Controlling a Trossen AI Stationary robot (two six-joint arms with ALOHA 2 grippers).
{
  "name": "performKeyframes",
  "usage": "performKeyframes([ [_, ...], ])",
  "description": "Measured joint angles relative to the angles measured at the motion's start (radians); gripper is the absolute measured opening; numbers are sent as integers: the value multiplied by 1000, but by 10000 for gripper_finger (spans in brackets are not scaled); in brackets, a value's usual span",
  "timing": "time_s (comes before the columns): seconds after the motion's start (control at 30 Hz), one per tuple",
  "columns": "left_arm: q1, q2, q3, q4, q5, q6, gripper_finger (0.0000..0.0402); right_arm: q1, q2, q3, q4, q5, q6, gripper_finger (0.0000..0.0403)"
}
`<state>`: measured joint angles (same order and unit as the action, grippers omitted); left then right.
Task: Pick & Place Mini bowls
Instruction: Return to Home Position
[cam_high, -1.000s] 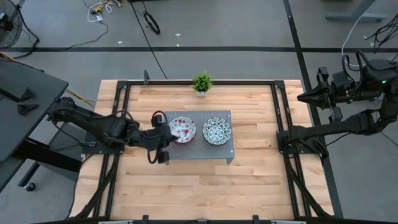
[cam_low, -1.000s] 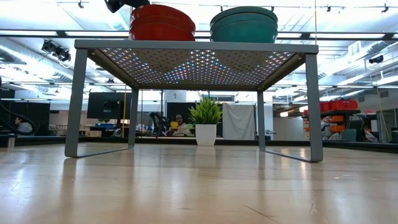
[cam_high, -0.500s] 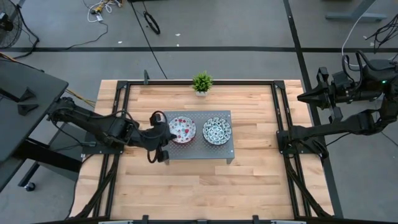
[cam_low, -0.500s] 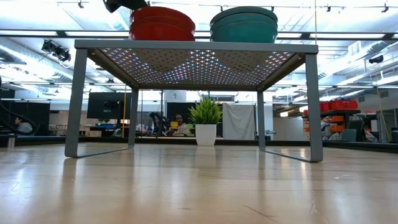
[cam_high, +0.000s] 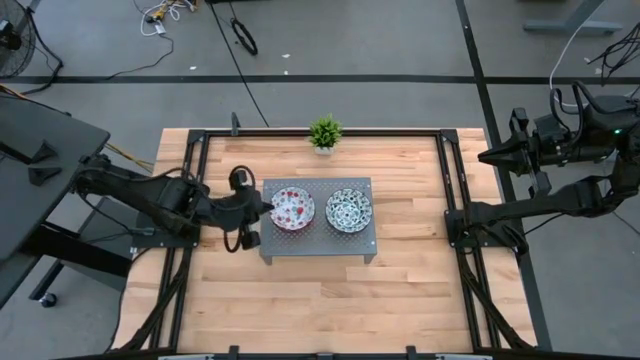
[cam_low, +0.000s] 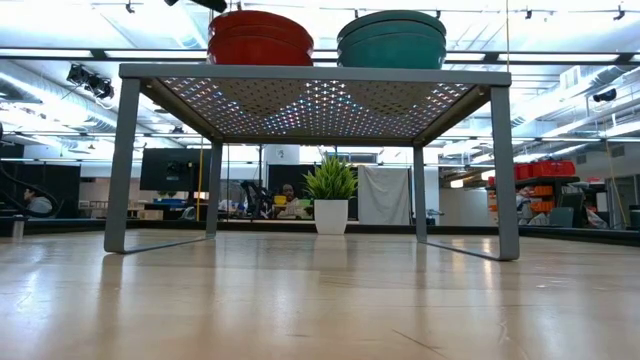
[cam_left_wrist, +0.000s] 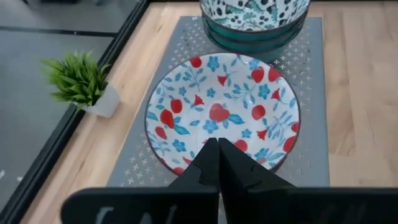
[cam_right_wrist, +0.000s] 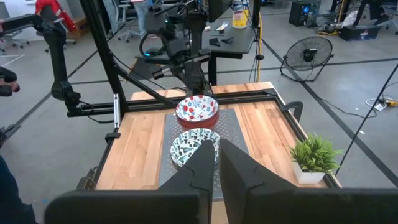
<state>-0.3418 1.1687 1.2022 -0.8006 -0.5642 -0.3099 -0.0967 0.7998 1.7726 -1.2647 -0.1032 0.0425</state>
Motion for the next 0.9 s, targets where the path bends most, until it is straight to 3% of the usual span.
performKeyframes([
  [0.23,71,-37,-18,35,86,84,0,0,0,0,0,0,0,29],
  [0.5,132,-126,-161,176,180,93,0,0,0,0,0,0,0,29],
  [0.9,159,-296,-298,211,162,90,0,0,0,0,0,0,0,29],
])
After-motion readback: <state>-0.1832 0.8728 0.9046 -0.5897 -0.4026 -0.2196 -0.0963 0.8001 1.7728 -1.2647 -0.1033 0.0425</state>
